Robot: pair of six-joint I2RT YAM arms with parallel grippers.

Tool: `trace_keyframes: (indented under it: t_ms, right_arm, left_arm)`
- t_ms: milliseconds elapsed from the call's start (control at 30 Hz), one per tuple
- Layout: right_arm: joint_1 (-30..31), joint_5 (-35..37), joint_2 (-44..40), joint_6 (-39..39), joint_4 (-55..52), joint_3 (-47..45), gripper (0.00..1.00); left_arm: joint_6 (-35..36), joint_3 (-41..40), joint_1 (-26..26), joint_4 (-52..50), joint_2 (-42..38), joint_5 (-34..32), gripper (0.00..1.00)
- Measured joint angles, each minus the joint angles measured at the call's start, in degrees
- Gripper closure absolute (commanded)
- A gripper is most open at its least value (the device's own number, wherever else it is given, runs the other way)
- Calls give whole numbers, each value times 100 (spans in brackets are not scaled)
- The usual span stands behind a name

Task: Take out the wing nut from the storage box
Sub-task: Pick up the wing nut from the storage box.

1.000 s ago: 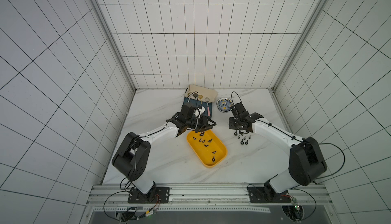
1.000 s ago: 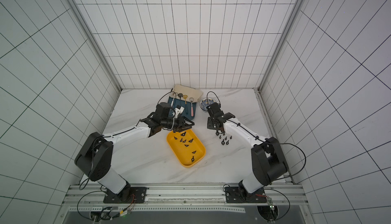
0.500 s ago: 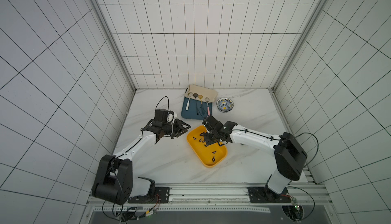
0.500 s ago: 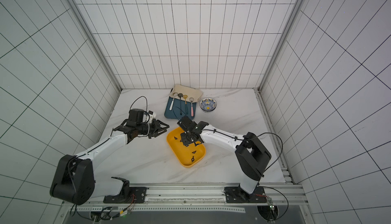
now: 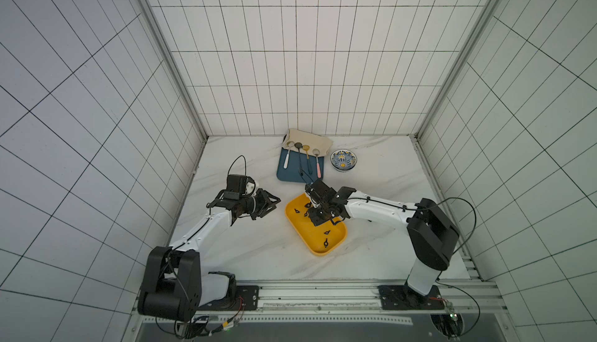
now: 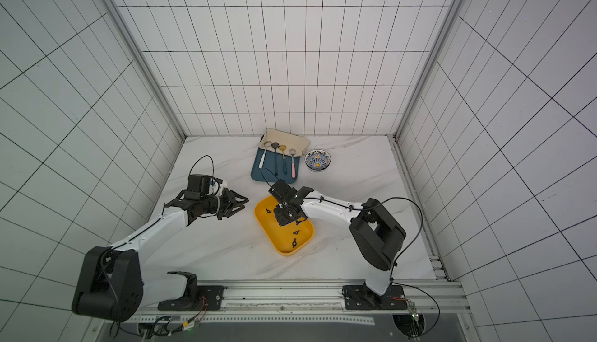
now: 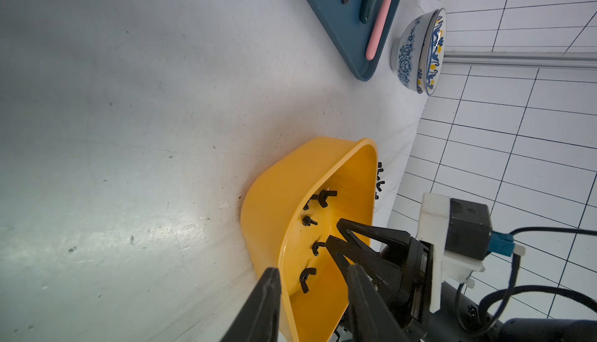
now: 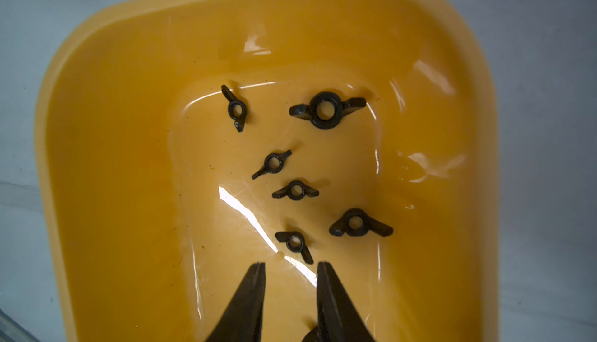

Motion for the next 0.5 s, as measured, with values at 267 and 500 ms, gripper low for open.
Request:
trace_keyframes:
  t_ms: [267,500]
  right_arm:
    - [-52,-107,264,-221,4,0,67]
    - [-166,-122,352,-297,7,0,67]
  left_arm:
    - [15,-52,0,-4,-2,17,62]
    - [31,-52,0,-4,-13,20,62]
